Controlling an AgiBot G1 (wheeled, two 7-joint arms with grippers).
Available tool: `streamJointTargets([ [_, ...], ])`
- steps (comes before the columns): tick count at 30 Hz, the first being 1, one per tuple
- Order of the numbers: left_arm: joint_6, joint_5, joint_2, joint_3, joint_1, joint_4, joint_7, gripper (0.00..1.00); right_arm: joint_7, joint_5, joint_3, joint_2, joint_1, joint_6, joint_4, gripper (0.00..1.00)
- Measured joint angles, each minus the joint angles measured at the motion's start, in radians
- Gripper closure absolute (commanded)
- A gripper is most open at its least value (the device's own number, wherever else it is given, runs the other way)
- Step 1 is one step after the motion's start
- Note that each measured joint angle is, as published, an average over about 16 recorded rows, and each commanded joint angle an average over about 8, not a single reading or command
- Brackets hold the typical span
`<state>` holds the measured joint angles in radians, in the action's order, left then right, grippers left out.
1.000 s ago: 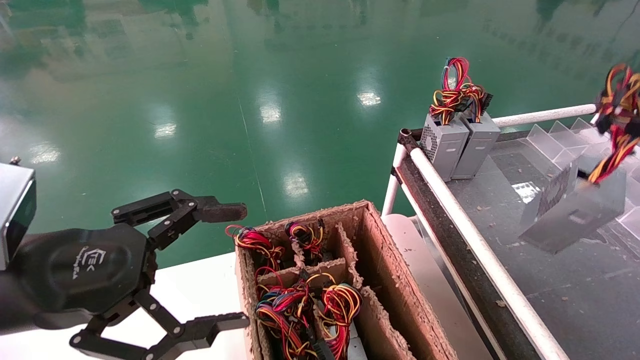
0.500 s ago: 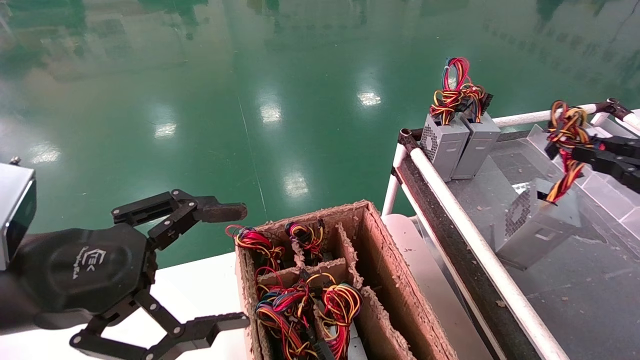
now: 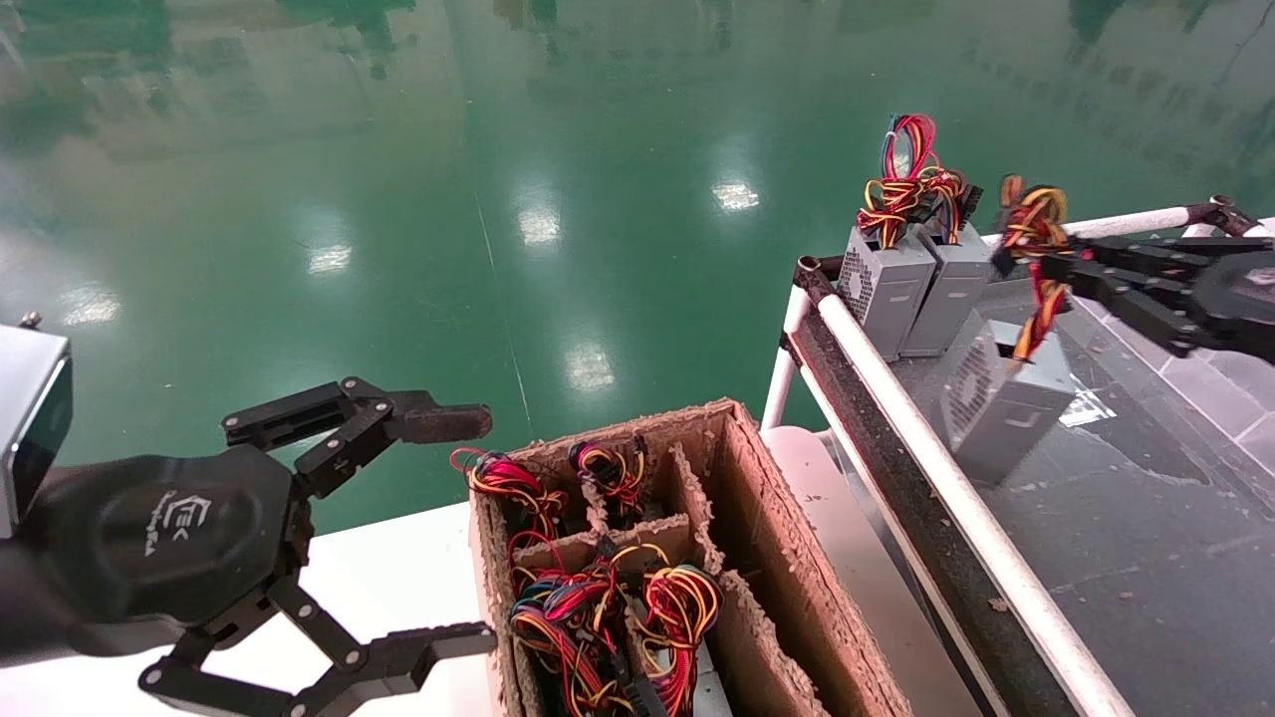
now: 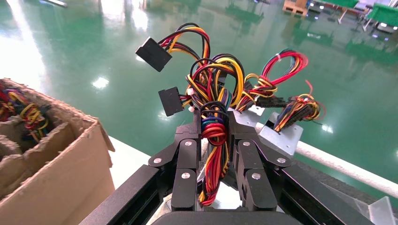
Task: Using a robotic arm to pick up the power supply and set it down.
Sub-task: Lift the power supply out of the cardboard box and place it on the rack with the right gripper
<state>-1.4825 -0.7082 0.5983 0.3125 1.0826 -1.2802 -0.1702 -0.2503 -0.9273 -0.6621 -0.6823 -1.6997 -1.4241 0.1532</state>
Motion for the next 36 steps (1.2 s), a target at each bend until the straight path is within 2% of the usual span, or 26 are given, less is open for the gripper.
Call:
streamJointTargets([
  [13,0.000,0.000,0.000,0.000,0.000,0.000,0.000,0.00,-0.056,-0.037,-0.020,-0.139,-0.061,0.143,-0.080,1.00],
  [25,0.000,0.001,0.000,0.001,0.000,0.000,0.000,0.00,-0.064,-0.045,-0.025,-0.232,-0.090,0.197,-0.109,1.00],
  [36,0.001,0.001,-0.001,0.001,0.000,0.000,0.001,0.00,-0.085,-0.055,-0.032,-0.278,-0.097,0.269,-0.136,1.00],
])
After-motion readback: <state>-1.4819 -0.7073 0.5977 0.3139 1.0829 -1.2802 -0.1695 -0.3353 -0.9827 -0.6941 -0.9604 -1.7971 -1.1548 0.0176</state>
